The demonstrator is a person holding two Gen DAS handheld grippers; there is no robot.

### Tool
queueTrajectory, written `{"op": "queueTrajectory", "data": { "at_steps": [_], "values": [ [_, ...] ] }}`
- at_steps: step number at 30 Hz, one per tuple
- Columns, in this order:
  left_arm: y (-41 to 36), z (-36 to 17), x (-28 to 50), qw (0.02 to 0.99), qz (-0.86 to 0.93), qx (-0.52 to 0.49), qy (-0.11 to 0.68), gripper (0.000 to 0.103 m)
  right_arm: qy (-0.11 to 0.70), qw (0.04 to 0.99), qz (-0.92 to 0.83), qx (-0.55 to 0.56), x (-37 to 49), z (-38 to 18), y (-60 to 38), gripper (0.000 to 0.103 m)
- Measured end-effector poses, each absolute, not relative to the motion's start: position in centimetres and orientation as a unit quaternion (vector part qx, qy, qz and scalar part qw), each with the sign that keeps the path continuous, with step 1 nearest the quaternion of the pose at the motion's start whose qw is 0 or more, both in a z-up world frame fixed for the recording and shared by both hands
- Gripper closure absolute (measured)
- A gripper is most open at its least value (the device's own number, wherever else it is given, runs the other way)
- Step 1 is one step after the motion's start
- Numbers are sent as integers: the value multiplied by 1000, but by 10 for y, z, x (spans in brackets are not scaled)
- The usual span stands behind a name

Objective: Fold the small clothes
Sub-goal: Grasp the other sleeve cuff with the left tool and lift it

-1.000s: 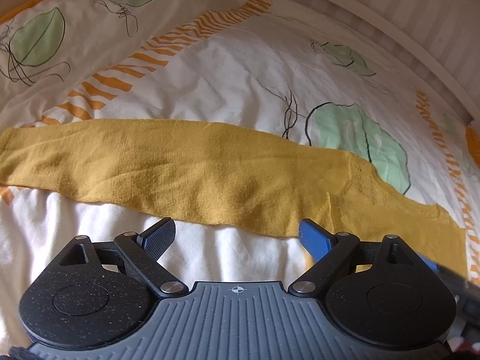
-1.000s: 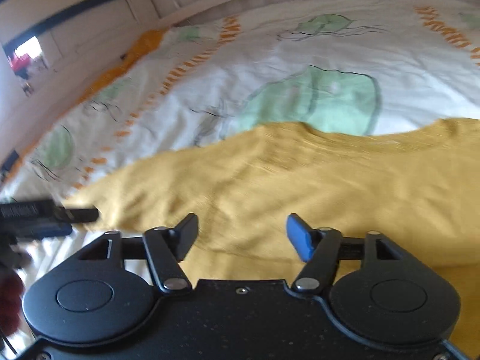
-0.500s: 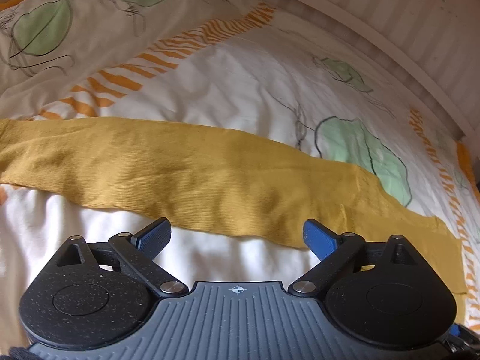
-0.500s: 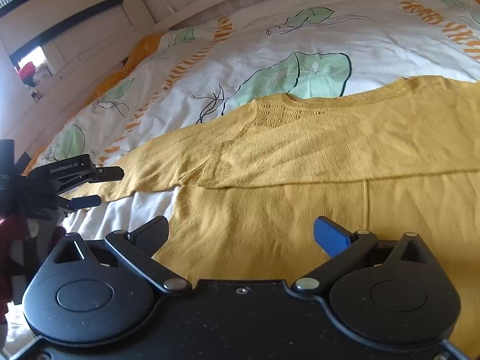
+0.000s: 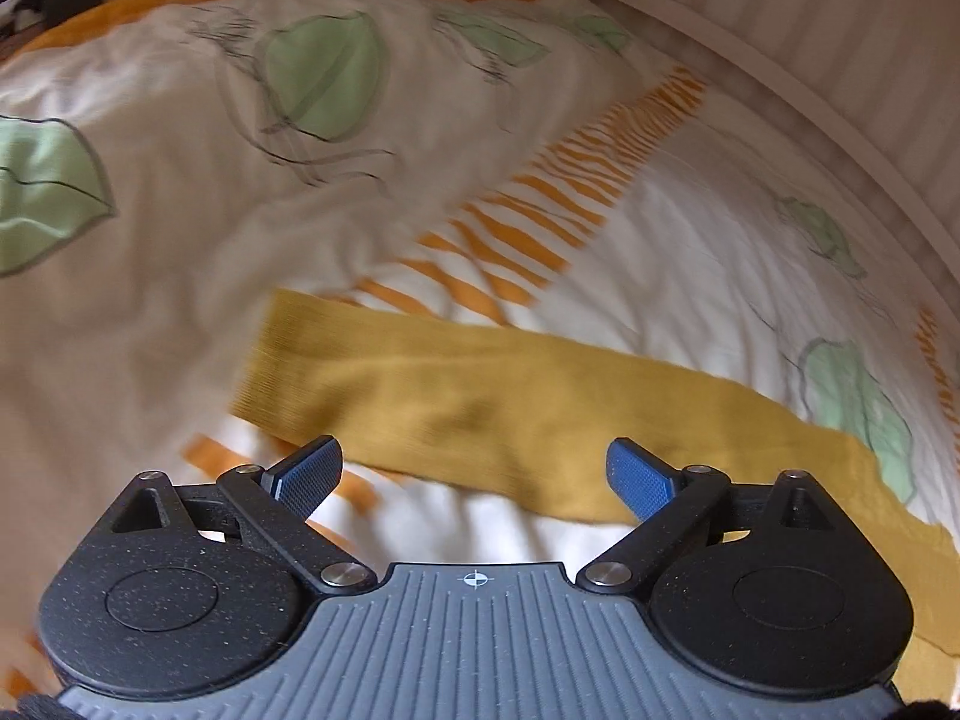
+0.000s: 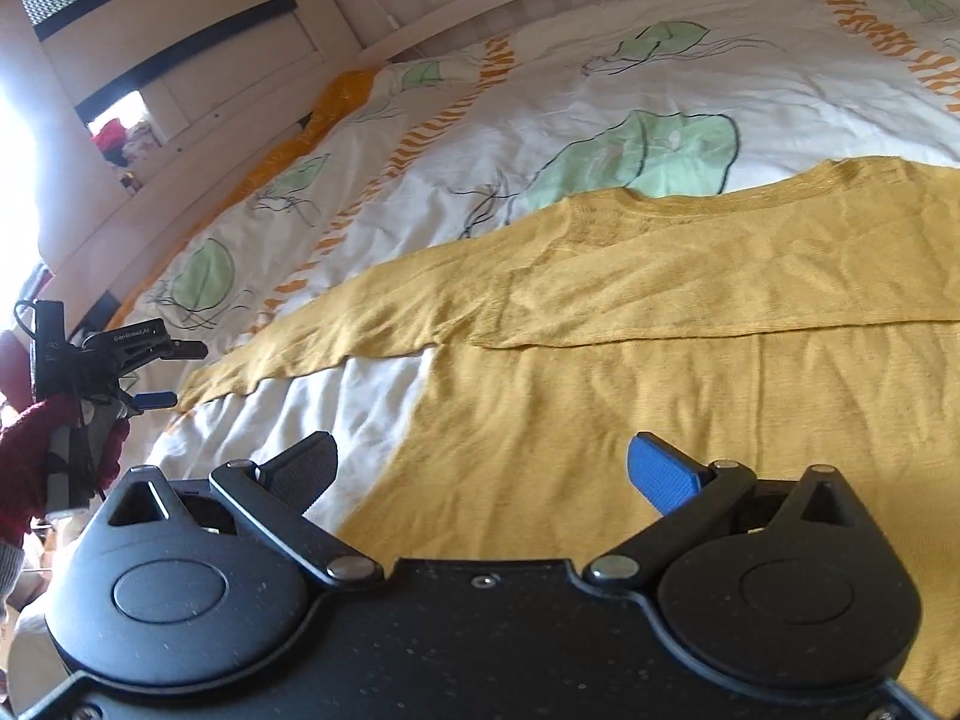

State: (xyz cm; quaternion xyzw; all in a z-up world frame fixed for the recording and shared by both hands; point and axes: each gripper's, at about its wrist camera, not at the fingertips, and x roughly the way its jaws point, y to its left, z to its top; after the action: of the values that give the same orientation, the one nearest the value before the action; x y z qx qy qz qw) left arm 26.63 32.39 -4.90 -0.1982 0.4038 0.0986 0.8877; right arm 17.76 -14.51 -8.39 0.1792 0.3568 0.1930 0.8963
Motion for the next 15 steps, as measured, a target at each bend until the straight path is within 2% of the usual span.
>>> {"op": "queueTrajectory", "data": {
  "at_steps": [7, 15],
  "values": [
    [380, -67, 275, 869, 115, -236, 418, 7, 364, 888, 216, 181, 189, -91, -124, 0],
    [384, -97, 295, 876, 79, -219, 423, 8, 374, 883, 224, 172, 198, -96, -110, 0]
  ]
}}
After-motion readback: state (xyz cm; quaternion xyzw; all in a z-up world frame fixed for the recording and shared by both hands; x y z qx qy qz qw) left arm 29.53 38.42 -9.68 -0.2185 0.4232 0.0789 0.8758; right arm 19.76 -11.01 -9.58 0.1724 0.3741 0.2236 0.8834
